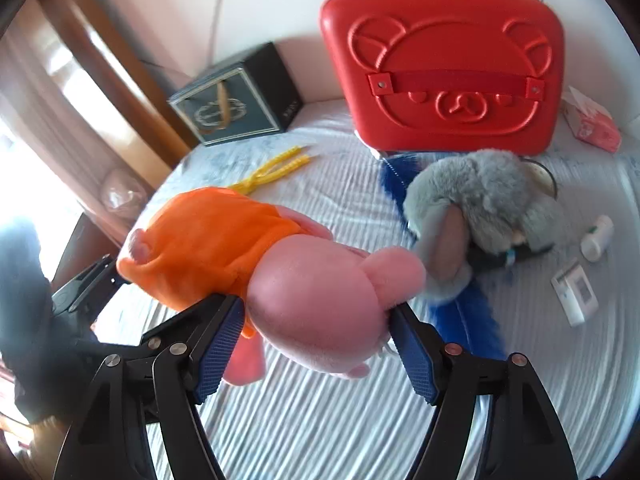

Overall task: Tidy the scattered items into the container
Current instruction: 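Lift the orange-shirted pig plush with both grippers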

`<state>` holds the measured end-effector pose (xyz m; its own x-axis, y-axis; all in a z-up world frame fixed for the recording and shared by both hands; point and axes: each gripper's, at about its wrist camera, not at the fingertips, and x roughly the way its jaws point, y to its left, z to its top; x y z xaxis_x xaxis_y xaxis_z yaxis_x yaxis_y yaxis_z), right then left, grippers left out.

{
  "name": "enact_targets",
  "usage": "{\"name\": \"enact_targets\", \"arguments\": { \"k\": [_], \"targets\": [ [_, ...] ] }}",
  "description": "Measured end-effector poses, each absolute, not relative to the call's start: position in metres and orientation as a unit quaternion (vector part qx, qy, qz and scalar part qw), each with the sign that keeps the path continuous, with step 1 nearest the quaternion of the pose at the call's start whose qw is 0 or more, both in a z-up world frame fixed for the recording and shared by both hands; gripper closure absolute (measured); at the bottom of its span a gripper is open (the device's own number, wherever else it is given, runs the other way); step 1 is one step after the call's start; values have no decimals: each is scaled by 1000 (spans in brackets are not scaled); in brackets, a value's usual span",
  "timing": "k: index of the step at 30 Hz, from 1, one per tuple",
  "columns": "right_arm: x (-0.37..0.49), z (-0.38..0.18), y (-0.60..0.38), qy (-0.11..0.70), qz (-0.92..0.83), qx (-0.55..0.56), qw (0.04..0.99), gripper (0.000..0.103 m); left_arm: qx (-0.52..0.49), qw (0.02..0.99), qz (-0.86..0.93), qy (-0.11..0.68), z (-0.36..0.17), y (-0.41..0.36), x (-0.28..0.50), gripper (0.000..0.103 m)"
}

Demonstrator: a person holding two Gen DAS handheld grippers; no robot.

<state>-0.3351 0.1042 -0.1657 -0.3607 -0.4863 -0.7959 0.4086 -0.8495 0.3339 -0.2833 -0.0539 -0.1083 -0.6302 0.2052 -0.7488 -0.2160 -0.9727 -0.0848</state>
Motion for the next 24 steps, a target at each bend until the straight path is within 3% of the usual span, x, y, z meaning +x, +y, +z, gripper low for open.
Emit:
{"name": "enact_targets", "arguments": {
  "k": [4,6,8,9,11,24],
  "targets": [
    [-319,-173,113,-12,-822,519,233,30,-457,117,881,23,-131,-41,-264,19],
    [-318,-184,124,-14,-827,526,199,22,-480,103,870,36,-147,-40,-259,19],
    [-315,-194,136,-33,-823,537,183,4,-502,96,859,26,-161,-44,-255,19],
    [-312,-198,141,-43,-819,542,184,3,-510,98,855,21,-167,-45,-253,19],
    [-300,-206,143,-47,-813,547,192,1,-513,100,852,18,-172,-47,-247,12],
    [-285,-253,126,-55,-778,593,202,0,-539,134,831,15,-209,-45,-244,10]
  ]
}}
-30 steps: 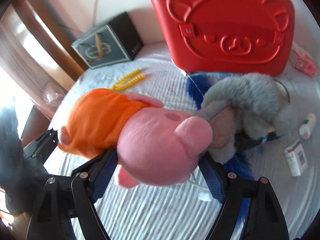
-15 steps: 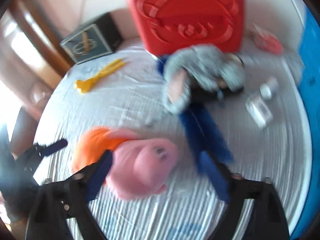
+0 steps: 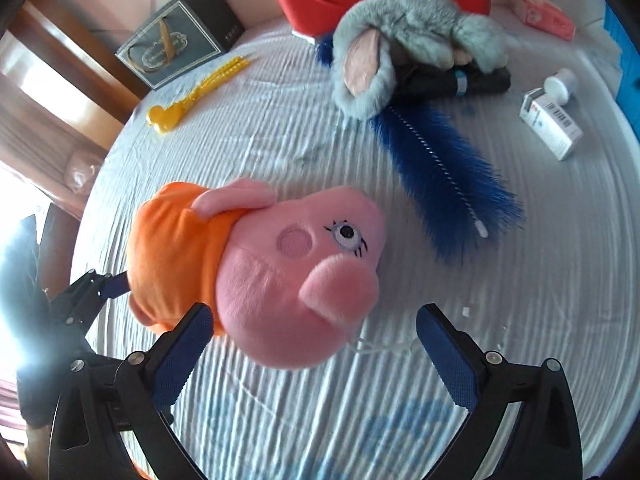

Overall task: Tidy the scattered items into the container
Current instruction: 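Lift the orange-shirted pig plush with both grippers, then carry the pig plush over the blue crate and open both grippers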

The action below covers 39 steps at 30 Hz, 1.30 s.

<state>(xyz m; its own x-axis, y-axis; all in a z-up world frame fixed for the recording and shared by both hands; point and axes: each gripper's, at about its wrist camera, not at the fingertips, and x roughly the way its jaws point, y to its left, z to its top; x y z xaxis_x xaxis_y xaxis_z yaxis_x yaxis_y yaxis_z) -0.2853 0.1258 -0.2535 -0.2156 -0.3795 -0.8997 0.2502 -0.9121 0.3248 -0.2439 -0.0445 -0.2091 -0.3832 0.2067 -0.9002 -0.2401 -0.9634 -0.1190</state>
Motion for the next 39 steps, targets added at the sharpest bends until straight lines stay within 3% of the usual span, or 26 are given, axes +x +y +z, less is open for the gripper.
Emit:
{"name": "enact_targets", "arguments": {
  "k": [7,9,11,14,32,39],
  "targets": [
    [-308,-271,113,-67,-777,585,224,0,-528,152,835,7,-214,-43,-268,8],
    [-314,-269,112,-76,-775,581,235,11,-514,157,843,5,-210,-44,-270,13],
    [-317,-263,110,-72,-778,578,236,14,-509,160,846,0,-205,-45,-270,19],
    [-312,-252,112,-67,-784,567,241,15,-493,157,855,4,-191,-43,-263,19],
    [-226,-96,151,-17,-853,425,302,15,-362,107,926,30,-44,7,-177,19],
    [-178,-41,172,-2,-883,372,285,15,-307,136,941,40,1,25,-140,19]
  ]
}}
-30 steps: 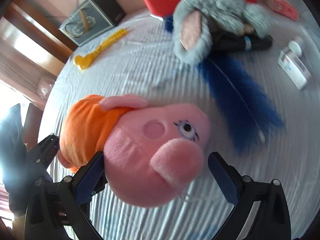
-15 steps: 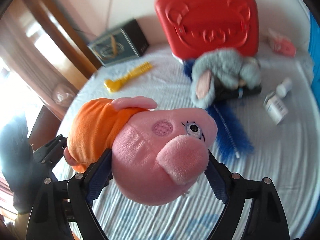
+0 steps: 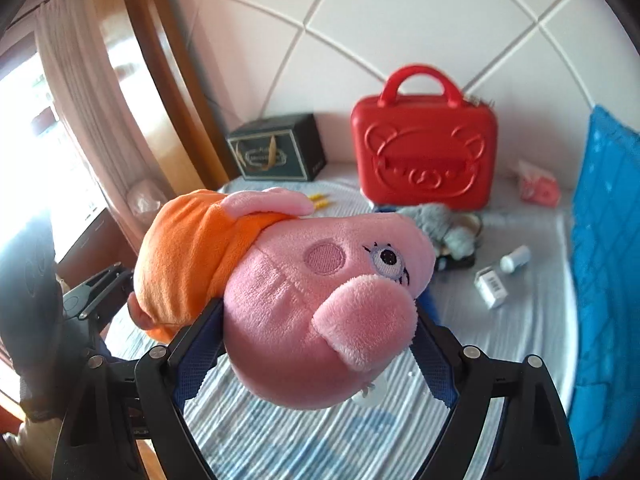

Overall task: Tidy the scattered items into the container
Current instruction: 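Carry the pig plush over the blue crate and open both grippers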

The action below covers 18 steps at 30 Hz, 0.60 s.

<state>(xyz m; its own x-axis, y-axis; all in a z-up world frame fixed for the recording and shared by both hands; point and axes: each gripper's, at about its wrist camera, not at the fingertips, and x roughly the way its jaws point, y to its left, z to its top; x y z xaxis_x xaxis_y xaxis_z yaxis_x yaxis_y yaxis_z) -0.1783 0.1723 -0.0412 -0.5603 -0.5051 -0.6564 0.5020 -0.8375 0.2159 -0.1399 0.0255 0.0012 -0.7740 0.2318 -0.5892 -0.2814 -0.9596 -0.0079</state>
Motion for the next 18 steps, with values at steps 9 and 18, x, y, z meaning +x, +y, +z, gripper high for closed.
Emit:
{"name": "enact_targets", "arguments": {
  "k": [9,18],
  "targets": [
    [-121,15,221,-4,-919,334,211,15,-258,211,942,44,47,74,-108,19],
    [-74,70,339,-16,-948,285,141,15,-222,281,931,70,103,205,-85,19]
  ]
}}
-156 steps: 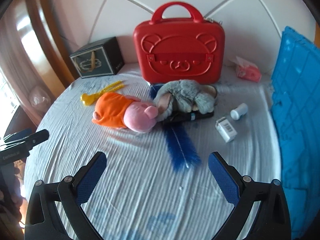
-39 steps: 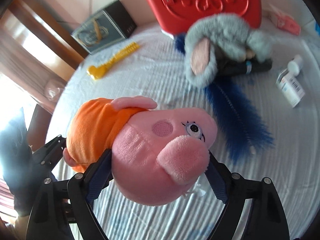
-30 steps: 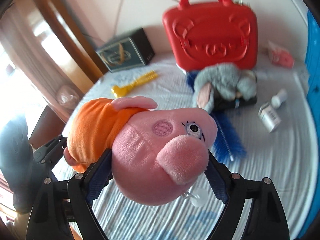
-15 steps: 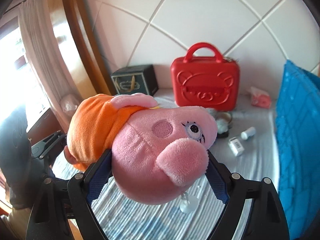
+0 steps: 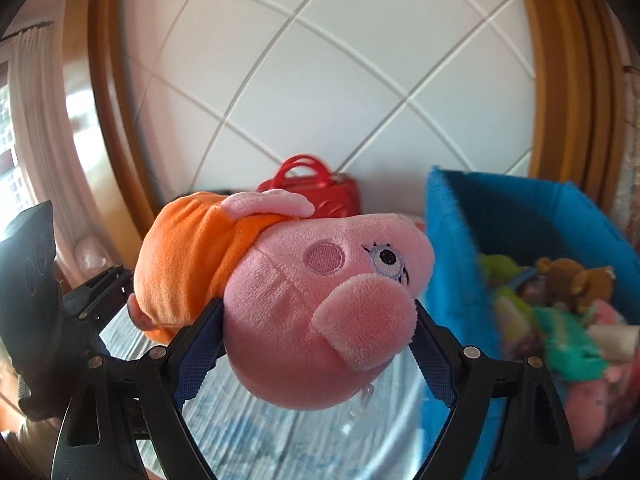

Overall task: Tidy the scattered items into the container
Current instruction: 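Carry the pig plush over the blue crate and open both grippers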

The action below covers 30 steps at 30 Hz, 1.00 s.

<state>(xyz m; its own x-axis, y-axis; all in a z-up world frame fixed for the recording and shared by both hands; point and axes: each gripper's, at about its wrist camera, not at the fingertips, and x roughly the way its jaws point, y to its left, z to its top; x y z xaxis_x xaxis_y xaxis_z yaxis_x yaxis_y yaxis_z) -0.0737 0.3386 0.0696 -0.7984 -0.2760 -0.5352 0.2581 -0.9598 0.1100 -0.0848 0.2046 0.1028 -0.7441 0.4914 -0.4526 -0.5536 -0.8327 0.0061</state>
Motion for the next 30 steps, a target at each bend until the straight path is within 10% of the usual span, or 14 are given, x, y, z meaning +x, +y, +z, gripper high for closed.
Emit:
{"name": "enact_targets", "arguments": {
  "k": [16,30],
  "targets": [
    [-65,86,639,-26,-957,285,49,14,-328,325,884,70,94,528,-105,18],
    [-80,35,712,-58,-939,333,54,1,-438,259,851,130,54,593,-113,14]
  ]
}}
